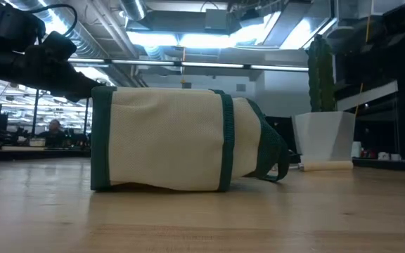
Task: Pick & Place Garden tools in Gardening bag
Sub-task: Put the brown hand rake into the gardening bag
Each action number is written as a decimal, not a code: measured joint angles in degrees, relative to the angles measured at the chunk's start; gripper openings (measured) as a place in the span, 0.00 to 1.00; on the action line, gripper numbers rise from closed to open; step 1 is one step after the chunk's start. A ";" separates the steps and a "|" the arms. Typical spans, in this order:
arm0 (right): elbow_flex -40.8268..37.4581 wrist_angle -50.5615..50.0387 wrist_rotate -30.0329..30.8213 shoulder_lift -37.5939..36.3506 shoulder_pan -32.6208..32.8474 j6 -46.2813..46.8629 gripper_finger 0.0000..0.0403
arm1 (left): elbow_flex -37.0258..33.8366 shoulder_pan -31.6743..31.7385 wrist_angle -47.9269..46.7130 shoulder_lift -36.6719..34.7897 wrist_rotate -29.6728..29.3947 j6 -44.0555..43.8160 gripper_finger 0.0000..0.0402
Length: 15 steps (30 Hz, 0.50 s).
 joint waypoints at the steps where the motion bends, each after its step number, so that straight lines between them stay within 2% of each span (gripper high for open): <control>1: 1.18 -1.37 0.02 0.74 0.71 -0.02 0.27 | -0.01 0.02 0.00 0.00 0.00 -0.01 0.42; 8: 12.36 -16.09 0.02 11.52 5.64 -0.02 0.27 | 0.01 0.00 0.00 0.00 0.00 0.01 0.42; 15: 19.24 -19.96 0.04 24.48 9.02 -0.02 0.27 | -0.01 0.00 0.00 0.00 0.02 0.01 0.42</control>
